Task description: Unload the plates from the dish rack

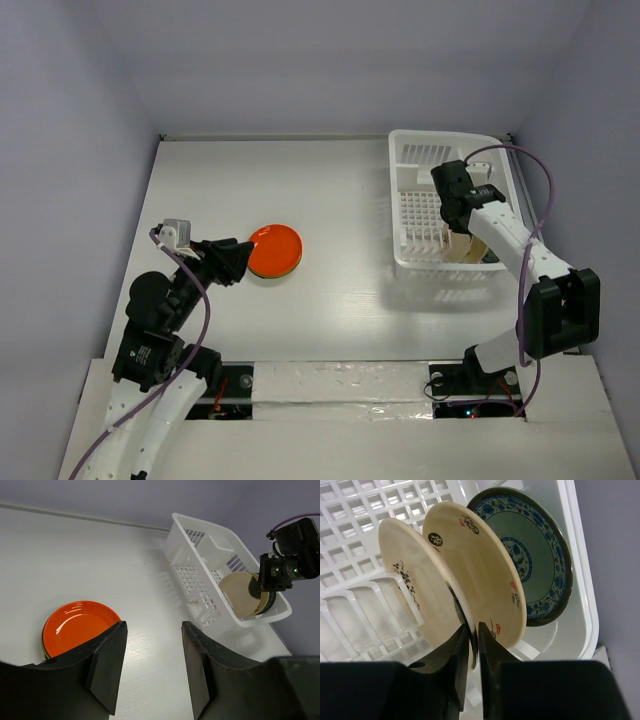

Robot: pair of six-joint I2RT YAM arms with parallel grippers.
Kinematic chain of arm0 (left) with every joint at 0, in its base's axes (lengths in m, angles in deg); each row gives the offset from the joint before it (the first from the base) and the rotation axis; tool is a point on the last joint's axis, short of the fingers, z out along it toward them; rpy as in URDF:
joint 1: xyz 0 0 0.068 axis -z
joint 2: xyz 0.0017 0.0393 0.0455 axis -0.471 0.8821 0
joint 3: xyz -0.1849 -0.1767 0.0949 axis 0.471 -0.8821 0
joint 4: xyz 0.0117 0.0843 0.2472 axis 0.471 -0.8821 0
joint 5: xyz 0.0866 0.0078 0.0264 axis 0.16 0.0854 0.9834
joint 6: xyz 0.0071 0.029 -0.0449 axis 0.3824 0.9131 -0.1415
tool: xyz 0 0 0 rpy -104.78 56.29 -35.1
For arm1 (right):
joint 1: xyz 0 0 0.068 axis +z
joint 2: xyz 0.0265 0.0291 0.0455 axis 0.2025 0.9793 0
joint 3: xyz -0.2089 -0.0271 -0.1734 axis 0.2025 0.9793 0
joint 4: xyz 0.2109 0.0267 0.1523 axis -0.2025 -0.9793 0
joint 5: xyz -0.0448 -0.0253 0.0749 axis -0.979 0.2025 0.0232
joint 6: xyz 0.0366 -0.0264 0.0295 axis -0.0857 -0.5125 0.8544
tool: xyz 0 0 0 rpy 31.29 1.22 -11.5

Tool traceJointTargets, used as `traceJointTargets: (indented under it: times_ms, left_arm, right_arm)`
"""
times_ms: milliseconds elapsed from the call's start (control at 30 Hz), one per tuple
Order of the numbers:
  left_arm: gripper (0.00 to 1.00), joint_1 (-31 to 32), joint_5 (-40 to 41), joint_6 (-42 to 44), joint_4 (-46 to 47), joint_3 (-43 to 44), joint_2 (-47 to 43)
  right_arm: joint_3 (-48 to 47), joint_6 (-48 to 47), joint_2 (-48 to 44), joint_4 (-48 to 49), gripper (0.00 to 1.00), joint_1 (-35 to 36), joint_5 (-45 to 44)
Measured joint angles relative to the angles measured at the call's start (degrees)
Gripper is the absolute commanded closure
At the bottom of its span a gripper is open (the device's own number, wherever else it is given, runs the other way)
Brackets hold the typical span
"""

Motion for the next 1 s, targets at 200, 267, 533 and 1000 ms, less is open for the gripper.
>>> traceJointTargets:
  times_ms: [200,267,533,1000]
  left_arm:
    - [0.55,0.0,0.0,0.0,0.0,0.0,0.0]
    - [0.55,0.0,0.0,0.0,0.0,0.0,0.0]
    - [0.55,0.0,0.0,0.0,0.0,0.0,0.0]
    - [0.55,0.0,0.0,0.0,0.0,0.0,0.0]
  right_arm:
    - [0.0,-1.7,0.0,-1.6,0.98,2.0,-1.6]
    - [-0.1,-1.9,-0.2,-1.8,1.0,3.0,-2.7]
    - [-2.1,-2.4,-2.6,-4.6,1.0,6.0,-6.9]
    - [-18.7,2.6,-6.8,-12.1,1.0,19.9,-12.6]
